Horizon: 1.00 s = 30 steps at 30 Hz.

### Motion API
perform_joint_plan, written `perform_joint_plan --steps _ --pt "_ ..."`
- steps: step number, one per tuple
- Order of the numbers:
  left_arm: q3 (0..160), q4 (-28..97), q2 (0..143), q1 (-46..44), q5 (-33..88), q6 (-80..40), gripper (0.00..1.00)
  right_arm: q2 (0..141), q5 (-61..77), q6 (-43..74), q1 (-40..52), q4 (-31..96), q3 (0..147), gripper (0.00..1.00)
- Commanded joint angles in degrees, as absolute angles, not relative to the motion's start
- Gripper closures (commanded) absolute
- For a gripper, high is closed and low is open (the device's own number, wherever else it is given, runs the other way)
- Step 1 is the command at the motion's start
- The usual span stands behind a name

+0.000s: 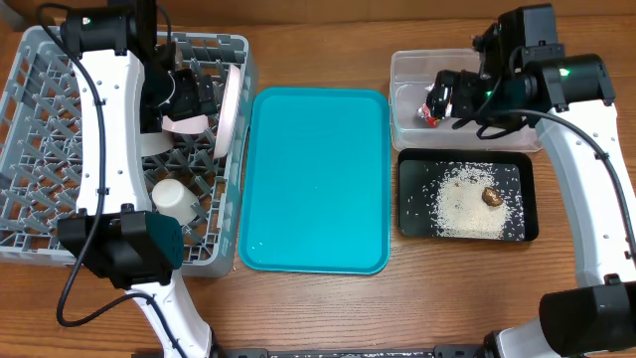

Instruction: Sort waste into correct bins and load items into the dishwasher

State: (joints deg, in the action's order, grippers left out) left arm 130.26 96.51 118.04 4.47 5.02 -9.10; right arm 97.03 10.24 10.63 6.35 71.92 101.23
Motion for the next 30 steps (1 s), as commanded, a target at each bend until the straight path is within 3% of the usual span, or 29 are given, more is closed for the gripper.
perform_joint_plan --steps 1,10,21,30 --pt "126.85 96.84 111.37 2.48 1.74 -10.37 0.0 97.14 10.13 10.72 5.98 73.89 101.27 0.0" --pt "108.6 91.35 93.21 0.6 -0.64 -11.09 0.0 90.52 7.53 12.4 6.11 70.35 93.82 0.0" --pt "80.86 72.03 62.35 0.6 -0.62 -7.94 0.0 66.74 5.61 12.14 6.09 56.86 70.06 0.0" --pt "62.61 62.92 36.73 0.62 -0.6 -8.21 0.0 51.35 2.02 12.16 6.09 57.28 62.57 0.0"
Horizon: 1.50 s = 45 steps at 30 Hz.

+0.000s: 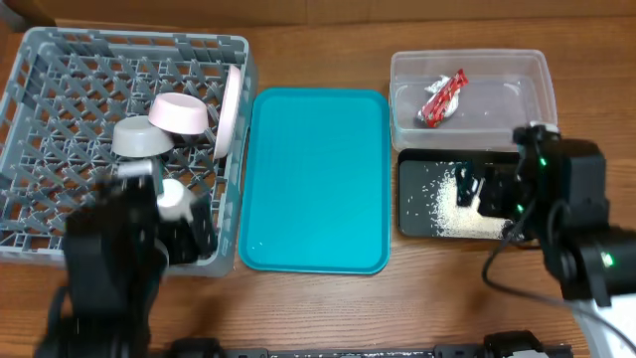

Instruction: Sort waste into correct bins and load items into the dishwasher

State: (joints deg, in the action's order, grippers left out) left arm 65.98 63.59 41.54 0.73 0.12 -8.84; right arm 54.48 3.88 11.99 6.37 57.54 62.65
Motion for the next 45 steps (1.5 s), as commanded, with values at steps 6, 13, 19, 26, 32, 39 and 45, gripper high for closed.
perform_joint_plan --steps 6,13,19,26,32,39,45 --pt "61.67 63.79 34.39 0.62 -0.56 -8.16 0.0 50.87 2.02 12.16 6.09 57.43 62.57 0.0" --pt "61.65 67.05 34.48 0.62 -0.56 -8.16 0.01 53.19 2.02 12.16 6.09 57.74 62.57 0.0" --pt "61.65 69.25 34.48 0.62 -0.56 -8.16 0.0 57.69 2.02 12.16 6.09 57.74 62.57 0.0" --pt "61.65 69.3 34.48 0.62 -0.56 -8.16 0.0 61.52 -0.16 11.94 5.98 57.41 62.57 0.0" --pt "61.65 69.3 34.48 0.62 -0.56 -8.16 0.0 55.55 -0.95 11.68 5.98 47.05 59.02 0.0" --pt "61.65 69.3 34.48 0.62 -0.56 -8.16 0.0 37.06 -2.11 11.7 5.98 21.21 38.33 0.0" --pt "61.65 69.3 34.48 0.62 -0.56 -8.16 0.0 21.08 -2.11 11.73 5.98 7.22 21.26 0.0"
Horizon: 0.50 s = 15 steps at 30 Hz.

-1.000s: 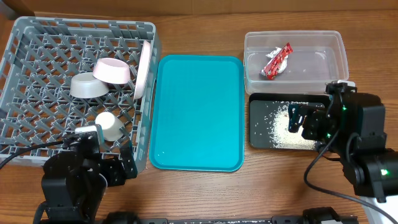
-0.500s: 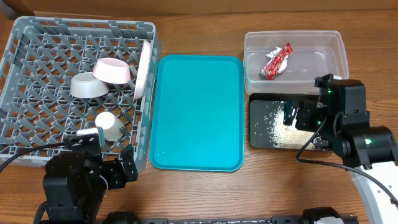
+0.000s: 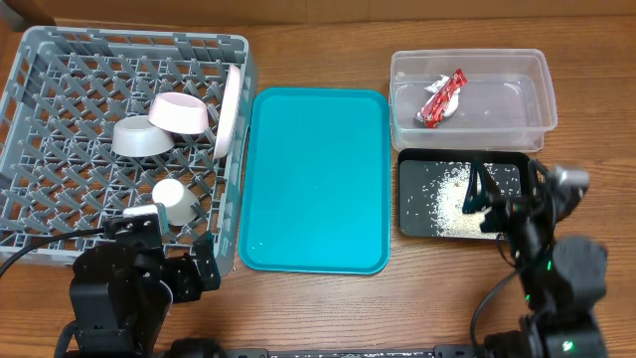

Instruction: Sort waste into correct bins and load items into the dishwasher

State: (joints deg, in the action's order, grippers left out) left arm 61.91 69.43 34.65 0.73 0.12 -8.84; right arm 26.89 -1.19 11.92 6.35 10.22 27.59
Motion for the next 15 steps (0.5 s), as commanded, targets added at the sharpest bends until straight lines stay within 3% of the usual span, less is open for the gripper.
perform_joint_plan --steps 1,7,15 --pt "61.65 69.3 34.48 0.62 -0.56 -8.16 0.0 18.9 -2.11 11.73 5.98 6.04 19.18 0.0" --pt "61.65 69.3 34.48 0.62 -0.56 -8.16 0.0 8.1 -2.44 10.81 5.98 0.12 8.51 0.0" --pt "61.65 69.3 34.48 0.62 -0.56 -8.16 0.0 4.71 1.96 1.78 5.98 -1.39 4.25 0.0"
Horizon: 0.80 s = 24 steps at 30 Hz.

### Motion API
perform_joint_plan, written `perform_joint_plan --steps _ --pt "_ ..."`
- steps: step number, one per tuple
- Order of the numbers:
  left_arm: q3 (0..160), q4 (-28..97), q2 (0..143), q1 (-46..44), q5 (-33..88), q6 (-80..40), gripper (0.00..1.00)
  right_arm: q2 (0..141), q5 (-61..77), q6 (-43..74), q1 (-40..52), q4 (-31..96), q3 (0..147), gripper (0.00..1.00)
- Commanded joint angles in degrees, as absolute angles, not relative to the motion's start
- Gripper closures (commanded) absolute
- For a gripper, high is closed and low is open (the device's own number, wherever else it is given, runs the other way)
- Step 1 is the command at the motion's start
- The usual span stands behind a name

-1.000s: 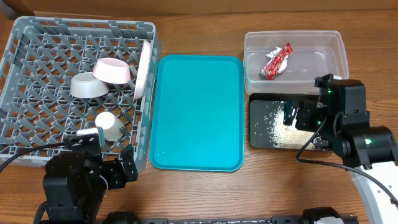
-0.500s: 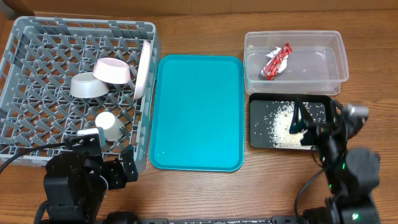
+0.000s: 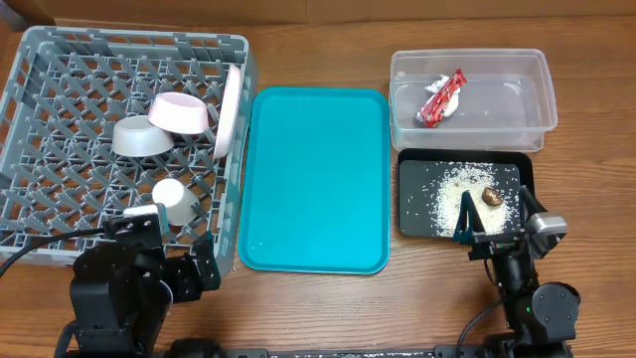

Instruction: Sort waste into correct bins and load items into the dishwasher

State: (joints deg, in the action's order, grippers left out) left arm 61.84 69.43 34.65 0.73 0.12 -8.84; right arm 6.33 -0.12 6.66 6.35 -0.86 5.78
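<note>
The grey dish rack point(image 3: 60, 60) on the left holds a pink bowl point(image 3: 179, 111), a grey bowl point(image 3: 137, 137), a white cup point(image 3: 175, 201) and a pink plate point(image 3: 231, 109) standing on edge. A red wrapper point(image 3: 441, 97) lies in the clear plastic bin point(image 3: 527, 70). The black tray point(image 3: 412, 199) holds scattered rice point(image 3: 452, 199) and a brown scrap point(image 3: 491, 196). The teal tray point(image 3: 316, 179) has nothing on it. My left gripper point(image 3: 206, 268) is folded back at the front left edge, jaws unclear. My right gripper point(image 3: 494, 224) stands open over the black tray's front edge, holding nothing.
The rack, teal tray and the two right-hand containers stand side by side across the wooden table point(image 3: 318, 308). Both arm bases sit at the front edge, left and right.
My right arm has drawn back toward the front edge, uncovering the brown scrap on the rice. The left arm has not moved. Nothing in the rack, bin or trays has shifted.
At first my left gripper was in the rack at the pink bowl and my right gripper in the clear bin at the red wrapper. A second later both arms had pulled away, bowl in rack, wrapper in bin. Both arms then folded at the front.
</note>
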Motion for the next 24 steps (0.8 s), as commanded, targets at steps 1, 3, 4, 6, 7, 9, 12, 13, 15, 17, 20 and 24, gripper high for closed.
perform_joint_plan --steps 1,3,4,6,7,9,12,13,15,17,20,24 --pt "61.65 69.3 34.48 0.62 -0.56 -8.16 0.0 4.14 2.39 1.08 5.96 -0.91 3.9 0.0" --pt "61.65 69.3 34.48 0.62 -0.56 -8.16 0.0 2.7 2.7 0.6 5.69 0.91 3.44 0.0" --pt "61.65 69.3 34.48 0.62 -0.56 -8.16 0.0 1.8 2.72 0.6 5.48 1.83 3.11 0.0" --pt "61.65 69.3 34.48 0.62 -0.56 -8.16 0.0 0.36 2.72 0.6 4.99 2.94 2.5 0.0" --pt "61.65 69.3 34.48 0.62 -0.56 -8.16 0.0 0.12 2.76 0.6 4.64 2.74 2.04 0.0" --pt "61.65 69.3 34.48 0.62 -0.56 -8.16 0.0 0.14 3.64 0.58 3.99 2.68 1.39 0.0" --pt "61.65 69.3 34.48 0.62 -0.56 -8.16 0.0 0.14 5.32 0.58 2.83 4.34 0.43 0.0" --pt "61.65 69.3 34.48 0.62 -0.56 -8.16 0.0 0.14 5.23 0.51 2.63 4.47 0.45 0.0" --pt "61.65 69.3 34.48 0.62 -0.56 -8.16 0.0 0.14 5.19 -1.56 2.44 4.45 0.45 0.0" --pt "61.65 69.3 34.48 0.62 -0.56 -8.16 0.0 0.14 4.99 -2.17 2.44 4.43 0.45 0.0" --pt "61.65 69.3 34.48 0.62 -0.56 -8.16 0.0 0.14 5.02 -1.76 2.46 4.4 0.45 0.0" --pt "61.65 69.3 34.48 0.62 -0.56 -8.16 0.0 0.16 5.04 -1.76 2.48 4.4 0.45 0.0"
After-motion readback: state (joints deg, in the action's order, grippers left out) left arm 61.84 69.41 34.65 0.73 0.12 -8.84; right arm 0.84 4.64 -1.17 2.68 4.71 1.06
